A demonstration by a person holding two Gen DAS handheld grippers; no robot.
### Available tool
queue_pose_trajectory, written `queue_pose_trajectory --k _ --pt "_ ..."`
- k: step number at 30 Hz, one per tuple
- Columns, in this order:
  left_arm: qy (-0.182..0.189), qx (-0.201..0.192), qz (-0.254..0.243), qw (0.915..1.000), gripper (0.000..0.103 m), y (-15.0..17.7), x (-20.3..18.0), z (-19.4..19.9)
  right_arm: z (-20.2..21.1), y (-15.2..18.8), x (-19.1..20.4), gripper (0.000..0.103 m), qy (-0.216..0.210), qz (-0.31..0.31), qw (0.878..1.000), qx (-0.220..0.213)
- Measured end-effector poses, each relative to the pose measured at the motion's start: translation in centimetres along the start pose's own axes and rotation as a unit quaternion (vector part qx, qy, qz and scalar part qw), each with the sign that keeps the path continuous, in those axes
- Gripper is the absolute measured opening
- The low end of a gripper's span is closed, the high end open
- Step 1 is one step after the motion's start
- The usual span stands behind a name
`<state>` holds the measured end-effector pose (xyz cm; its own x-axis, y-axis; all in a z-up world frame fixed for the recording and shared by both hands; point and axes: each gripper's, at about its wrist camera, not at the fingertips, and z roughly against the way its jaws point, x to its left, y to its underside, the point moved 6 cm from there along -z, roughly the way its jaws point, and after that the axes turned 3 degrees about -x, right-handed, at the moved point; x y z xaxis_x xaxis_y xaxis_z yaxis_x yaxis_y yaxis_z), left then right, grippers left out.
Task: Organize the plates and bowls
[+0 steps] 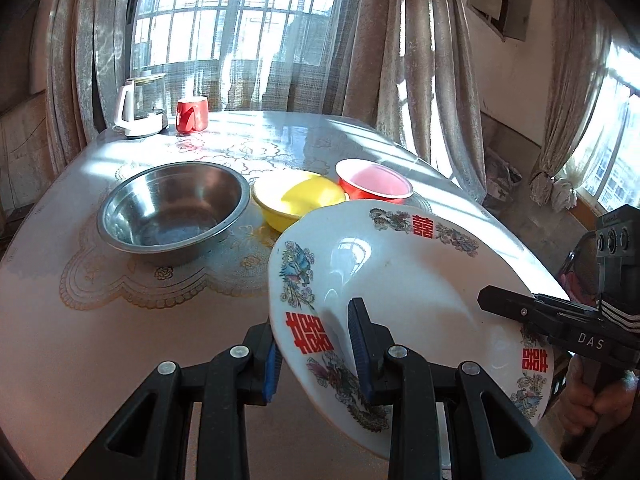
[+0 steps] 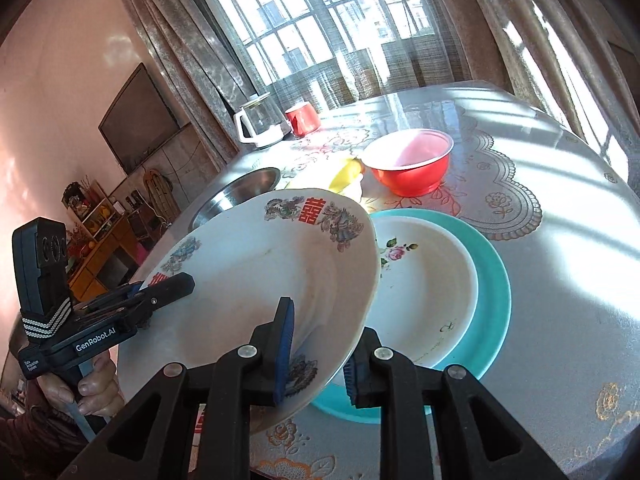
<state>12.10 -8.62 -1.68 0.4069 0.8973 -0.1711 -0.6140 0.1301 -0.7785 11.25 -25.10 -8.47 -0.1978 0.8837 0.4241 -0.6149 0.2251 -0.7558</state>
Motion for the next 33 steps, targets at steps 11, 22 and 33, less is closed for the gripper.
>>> queue_pose_trajectory --k 11,22,33 --pt "0.016 0.033 -0.026 0.9990 0.030 -1.1 -3.7 -5.3 0.3 -1.1 -5.6 0.023 0.066 -0.030 0.997 -0.012" --pt "0.007 0.064 -0.015 0.9978 0.030 0.2 -3.5 -7.9 -1.7 -0.3 -7.3 0.024 0.103 -0.021 0.994 -0.005" --pt "-0.008 0.060 -0.008 0.9981 0.031 0.6 -3.5 -7.9 -2.0 0.1 -7.3 0.024 0.108 -0.013 0.994 -0.012"
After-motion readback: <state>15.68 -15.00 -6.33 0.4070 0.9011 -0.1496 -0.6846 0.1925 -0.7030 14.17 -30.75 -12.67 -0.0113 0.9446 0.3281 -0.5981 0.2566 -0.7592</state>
